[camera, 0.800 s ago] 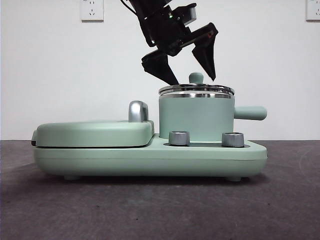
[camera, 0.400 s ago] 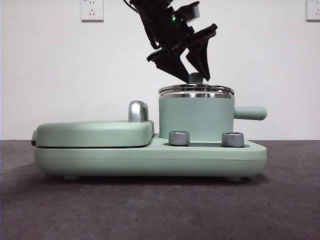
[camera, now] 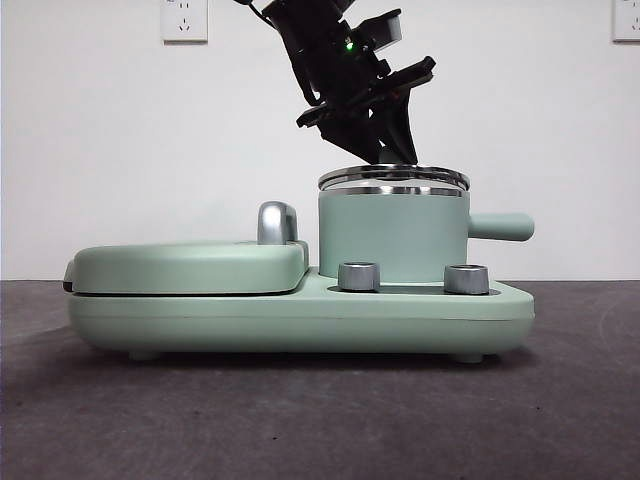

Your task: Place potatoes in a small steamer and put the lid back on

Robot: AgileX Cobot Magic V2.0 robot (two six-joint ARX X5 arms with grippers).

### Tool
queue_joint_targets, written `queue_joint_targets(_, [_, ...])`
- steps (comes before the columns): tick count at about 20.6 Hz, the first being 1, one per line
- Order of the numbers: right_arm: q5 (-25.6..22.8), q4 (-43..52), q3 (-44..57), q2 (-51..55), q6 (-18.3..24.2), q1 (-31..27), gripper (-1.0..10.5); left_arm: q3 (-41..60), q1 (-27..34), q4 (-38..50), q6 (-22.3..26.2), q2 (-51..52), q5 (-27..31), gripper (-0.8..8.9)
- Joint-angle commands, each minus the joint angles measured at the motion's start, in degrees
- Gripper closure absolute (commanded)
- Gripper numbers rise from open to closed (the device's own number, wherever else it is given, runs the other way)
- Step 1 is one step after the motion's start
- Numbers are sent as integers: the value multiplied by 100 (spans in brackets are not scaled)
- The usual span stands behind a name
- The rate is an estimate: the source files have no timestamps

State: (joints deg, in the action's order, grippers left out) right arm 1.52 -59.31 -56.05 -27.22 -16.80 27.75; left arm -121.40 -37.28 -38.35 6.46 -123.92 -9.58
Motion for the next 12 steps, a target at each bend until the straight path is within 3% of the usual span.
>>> queue_joint_targets(1, [-11,61,-44,-26,-59,37,487,-101,-61,70,55,-236,103,799])
queue_joint_targets(12, [-175,66,-46,-26,-57,37,487,-101,-131,223,190,160,103,799])
